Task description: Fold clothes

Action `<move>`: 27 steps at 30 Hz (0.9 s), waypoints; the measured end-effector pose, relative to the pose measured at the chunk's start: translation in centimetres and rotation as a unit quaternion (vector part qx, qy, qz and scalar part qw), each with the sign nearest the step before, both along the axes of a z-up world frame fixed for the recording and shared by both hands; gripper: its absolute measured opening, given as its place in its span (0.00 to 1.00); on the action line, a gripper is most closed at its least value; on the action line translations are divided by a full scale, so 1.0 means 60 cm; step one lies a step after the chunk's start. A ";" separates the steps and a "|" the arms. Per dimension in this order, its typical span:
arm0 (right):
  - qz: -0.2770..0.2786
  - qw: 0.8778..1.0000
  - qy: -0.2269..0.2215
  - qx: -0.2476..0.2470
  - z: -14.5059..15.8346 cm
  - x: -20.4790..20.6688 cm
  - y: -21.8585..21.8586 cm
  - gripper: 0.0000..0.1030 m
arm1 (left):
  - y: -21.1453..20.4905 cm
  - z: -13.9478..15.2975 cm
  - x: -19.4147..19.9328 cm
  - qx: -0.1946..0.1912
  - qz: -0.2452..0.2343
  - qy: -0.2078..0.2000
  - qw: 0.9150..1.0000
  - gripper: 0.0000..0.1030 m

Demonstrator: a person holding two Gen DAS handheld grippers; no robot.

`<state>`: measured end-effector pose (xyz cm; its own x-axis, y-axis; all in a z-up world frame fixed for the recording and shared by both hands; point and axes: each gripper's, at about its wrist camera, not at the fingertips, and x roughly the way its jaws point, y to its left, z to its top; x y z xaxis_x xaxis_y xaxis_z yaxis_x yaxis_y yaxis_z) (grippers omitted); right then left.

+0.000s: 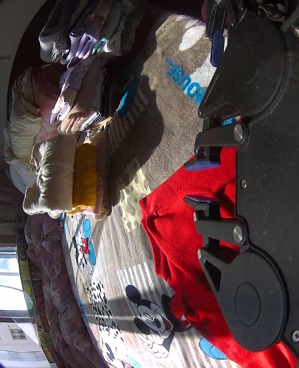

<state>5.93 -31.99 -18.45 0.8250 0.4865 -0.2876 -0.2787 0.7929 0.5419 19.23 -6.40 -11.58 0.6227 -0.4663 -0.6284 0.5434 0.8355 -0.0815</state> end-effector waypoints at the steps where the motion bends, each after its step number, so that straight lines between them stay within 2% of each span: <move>1: 0.011 1.000 -0.001 -0.007 -0.002 -0.003 0.007 0.43 | -0.008 -0.015 -0.015 -0.012 -0.006 0.011 1.000 0.21; 3: 0.036 0.999 -0.002 -0.026 -0.005 -0.005 0.028 0.39 | -0.021 -0.047 -0.021 -0.014 -0.001 0.029 0.999 0.20; 5: 0.066 0.996 -0.003 -0.059 -0.008 -0.011 0.056 0.39 | -0.030 -0.088 -0.009 0.024 0.021 0.057 0.998 0.20; 6: 0.081 0.994 -0.003 -0.074 -0.009 -0.013 0.068 0.39 | -0.022 -0.095 -0.007 0.008 0.036 0.063 0.997 0.20; 7: 0.089 0.992 -0.006 -0.086 -0.008 -0.017 0.076 0.39 | -0.008 -0.088 -0.009 -0.029 0.049 0.071 0.996 0.20; 10: 0.091 0.992 -0.011 -0.092 -0.001 -0.027 0.075 0.39 | 0.038 -0.058 -0.021 -0.131 0.090 0.087 0.983 0.21; 12: 0.085 0.992 -0.013 -0.089 0.005 -0.032 0.064 0.39 | 0.050 -0.061 -0.024 -0.150 0.101 0.105 0.978 0.23; 17: 0.075 0.995 -0.007 -0.071 0.005 -0.041 0.050 0.39 | 0.044 -0.089 -0.021 -0.150 0.101 0.138 0.974 0.23; 21: 0.047 0.997 0.014 -0.053 -0.005 -0.036 0.030 0.39 | 0.038 -0.101 -0.021 -0.150 0.112 0.136 0.973 0.23; 25: 0.081 0.993 -0.010 -0.083 0.001 -0.044 0.056 0.39 | 0.052 -0.103 -0.023 -0.182 0.115 0.144 0.966 0.22; 27: 0.110 0.989 -0.019 -0.099 0.002 -0.048 0.076 0.39 | 0.053 -0.107 -0.023 -0.175 0.119 0.155 0.965 0.22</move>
